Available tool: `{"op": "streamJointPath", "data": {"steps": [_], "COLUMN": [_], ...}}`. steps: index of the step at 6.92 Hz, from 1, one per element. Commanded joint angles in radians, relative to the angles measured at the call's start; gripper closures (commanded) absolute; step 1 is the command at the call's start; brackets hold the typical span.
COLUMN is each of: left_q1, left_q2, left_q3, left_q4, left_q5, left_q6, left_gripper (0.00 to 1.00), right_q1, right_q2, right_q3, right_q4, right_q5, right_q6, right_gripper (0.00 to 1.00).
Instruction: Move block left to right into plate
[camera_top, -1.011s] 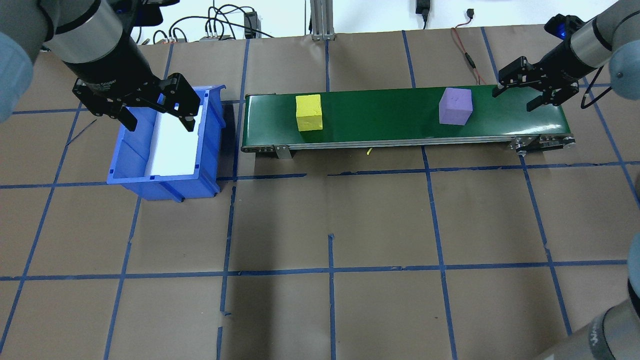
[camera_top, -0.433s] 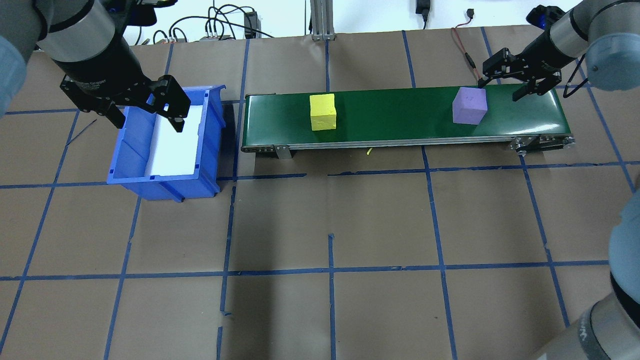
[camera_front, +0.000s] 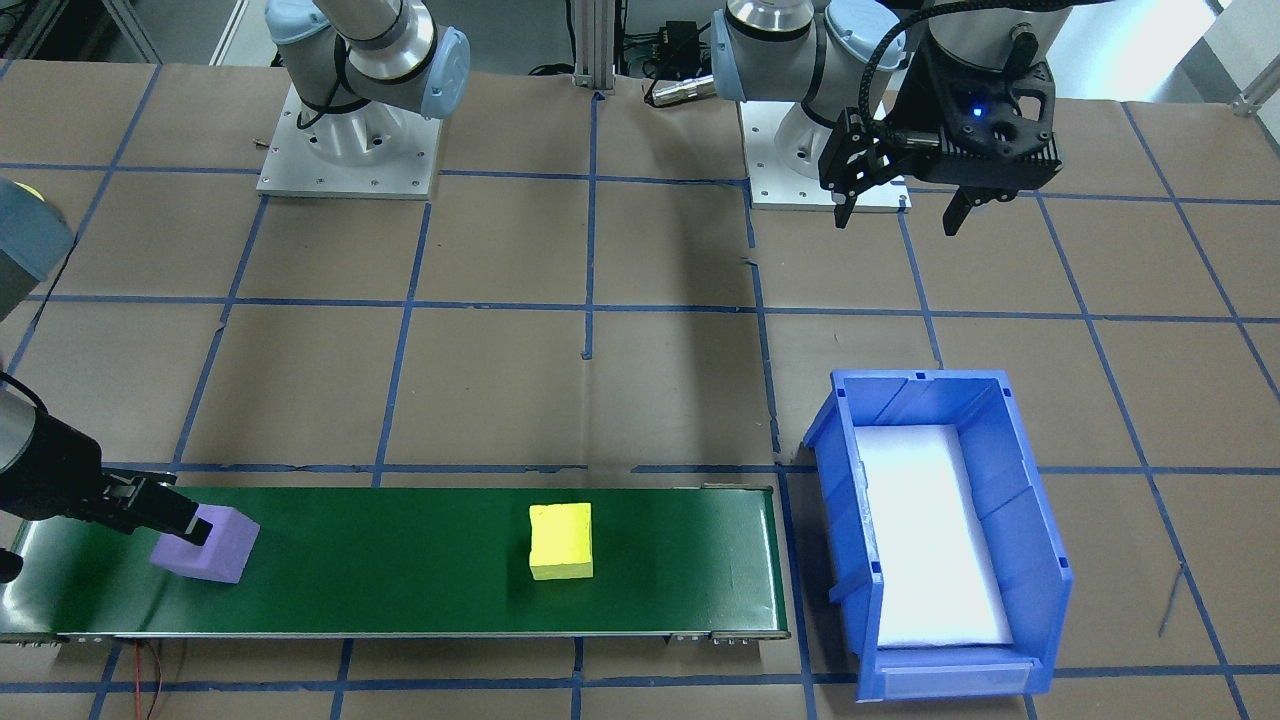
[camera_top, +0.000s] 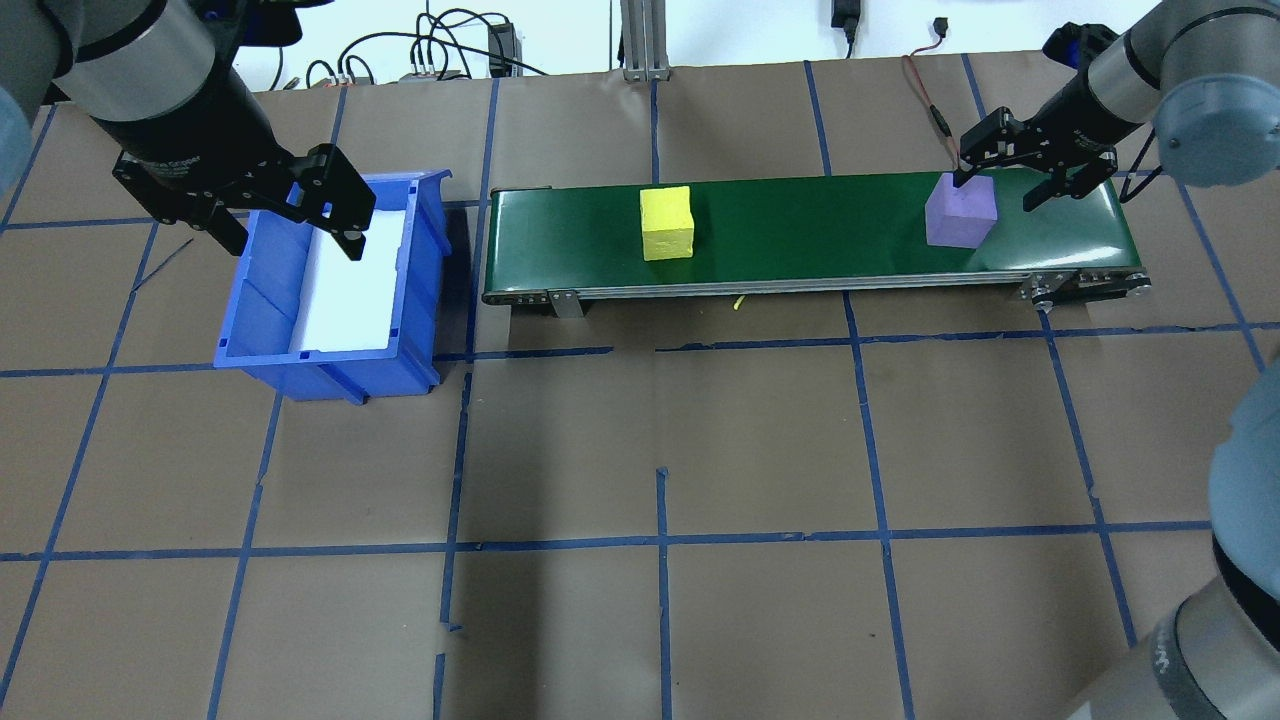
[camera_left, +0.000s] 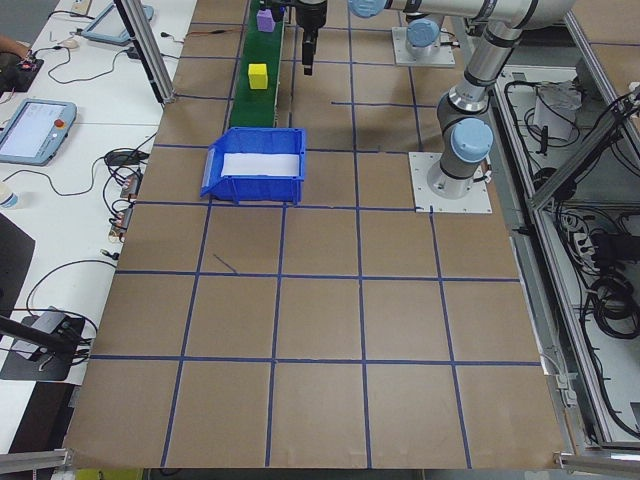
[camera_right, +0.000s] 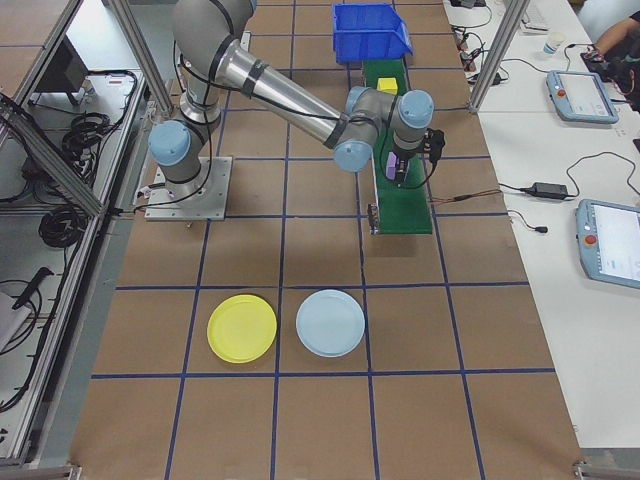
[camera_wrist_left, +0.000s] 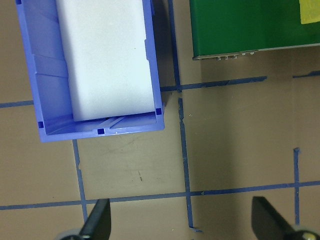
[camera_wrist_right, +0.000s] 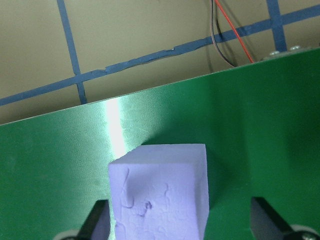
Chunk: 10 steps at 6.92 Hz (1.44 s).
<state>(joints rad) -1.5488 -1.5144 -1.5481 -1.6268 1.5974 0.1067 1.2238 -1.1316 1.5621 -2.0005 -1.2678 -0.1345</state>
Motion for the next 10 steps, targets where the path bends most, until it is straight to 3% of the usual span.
{"op": "streamJointPath", "data": {"steps": [1, 3, 4, 5, 7, 8, 10], "left_q1": [0.003, 0.030, 0.038, 0.045, 0.050, 0.050, 0.055], "left_q2": [0.000, 0.000, 0.002, 0.002, 0.000, 0.002, 0.000], "left_q3": [0.003, 0.005, 0.008, 0.006, 0.006, 0.008, 0.011], "left_q4": [0.008, 0.010, 0.010, 0.010, 0.010, 0.010, 0.010], "left_q5": [-0.001, -0.004, -0.005, -0.005, -0.005, -0.005, -0.005], "left_q6": [0.002, 0.007, 0.008, 0.007, 0.008, 0.008, 0.008], "left_gripper": [0.00, 0.00, 0.00, 0.00, 0.00, 0.00, 0.00], "right_q1": [0.000, 0.000, 0.000, 0.000, -0.001, -0.004, -0.088], "right_q2": [0.012, 0.035, 0.039, 0.038, 0.024, 0.003, -0.043], "right_q3": [0.000, -0.002, 0.000, 0.000, -0.007, -0.023, -0.016], "right_q4": [-0.001, -0.015, -0.017, -0.029, -0.026, -0.024, -0.014], "right_q5": [-0.004, -0.018, -0.050, -0.114, -0.139, -0.230, -0.382], "right_q6": [0.000, -0.004, -0.004, 0.000, 0.025, 0.007, -0.263], "right_gripper": [0.00, 0.03, 0.15, 0.34, 0.58, 0.62, 0.63]}}
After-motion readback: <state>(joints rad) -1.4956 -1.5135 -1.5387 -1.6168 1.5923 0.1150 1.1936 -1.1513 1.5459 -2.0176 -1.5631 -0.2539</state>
